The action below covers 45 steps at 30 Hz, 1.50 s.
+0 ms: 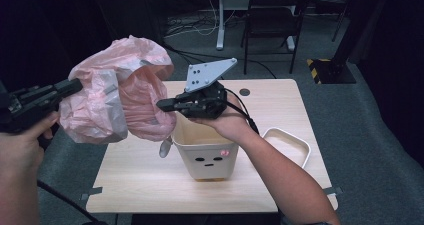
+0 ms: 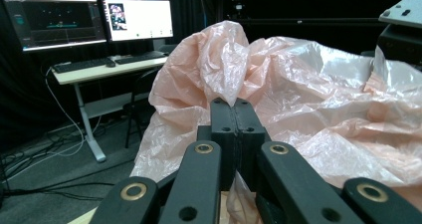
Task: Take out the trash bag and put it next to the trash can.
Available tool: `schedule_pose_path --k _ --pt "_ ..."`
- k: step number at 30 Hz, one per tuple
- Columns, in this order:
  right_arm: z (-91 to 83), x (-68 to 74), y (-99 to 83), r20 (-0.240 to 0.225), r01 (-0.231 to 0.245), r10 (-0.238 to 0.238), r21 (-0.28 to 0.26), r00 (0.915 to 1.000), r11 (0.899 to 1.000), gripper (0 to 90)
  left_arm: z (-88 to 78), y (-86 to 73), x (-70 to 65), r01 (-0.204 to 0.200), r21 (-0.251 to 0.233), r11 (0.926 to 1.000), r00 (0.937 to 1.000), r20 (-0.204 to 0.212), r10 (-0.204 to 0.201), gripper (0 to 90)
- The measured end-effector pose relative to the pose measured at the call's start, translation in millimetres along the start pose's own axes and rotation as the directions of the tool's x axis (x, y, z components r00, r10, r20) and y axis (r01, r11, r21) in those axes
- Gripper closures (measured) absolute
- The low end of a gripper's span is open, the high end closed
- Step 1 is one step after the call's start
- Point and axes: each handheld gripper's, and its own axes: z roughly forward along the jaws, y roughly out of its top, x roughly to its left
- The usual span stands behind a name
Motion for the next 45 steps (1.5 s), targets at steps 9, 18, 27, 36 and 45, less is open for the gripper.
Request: schedule_pose_path --k 9,18,27,36,45 --pt "3.7 0.3 -3.4 -0.007 -0.017 0.017 0.032 0.9998 0.999 89.1 5.8 4.1 4.2 0.023 -0.018 0.9996 0.9995 0.021 -0.022 89.8" --pt "-0.7 -1.7 -8.0 0.046 -0.043 0.04 0.074 0.9981 0.996 82.8 31.1 7.9 1.0 0.022 -0.014 0.9997 0.9983 0.054 -0.021 89.8" --pt "-20.2 7.6 -9.9 0.078 -0.023 0.019 0.056 0.9968 0.998 76.8 44.4 -19.4 18.4 0.038 0.085 0.9956 0.9989 -0.032 -0.036 89.8" --pt "-38.0 11.5 -23.3 0.09 -0.048 0.046 0.022 0.9949 0.999 70.2 58.5 -42.9 19.6 0.061 0.108 0.9923 0.9982 -0.005 -0.061 89.7" --pt "-53.5 15.4 -39.2 0.134 -0.096 0.095 0.002 0.9865 0.995 62.9 75.2 -60.2 22.5 0.078 0.144 0.9865 0.9968 0.0 -0.079 89.7"
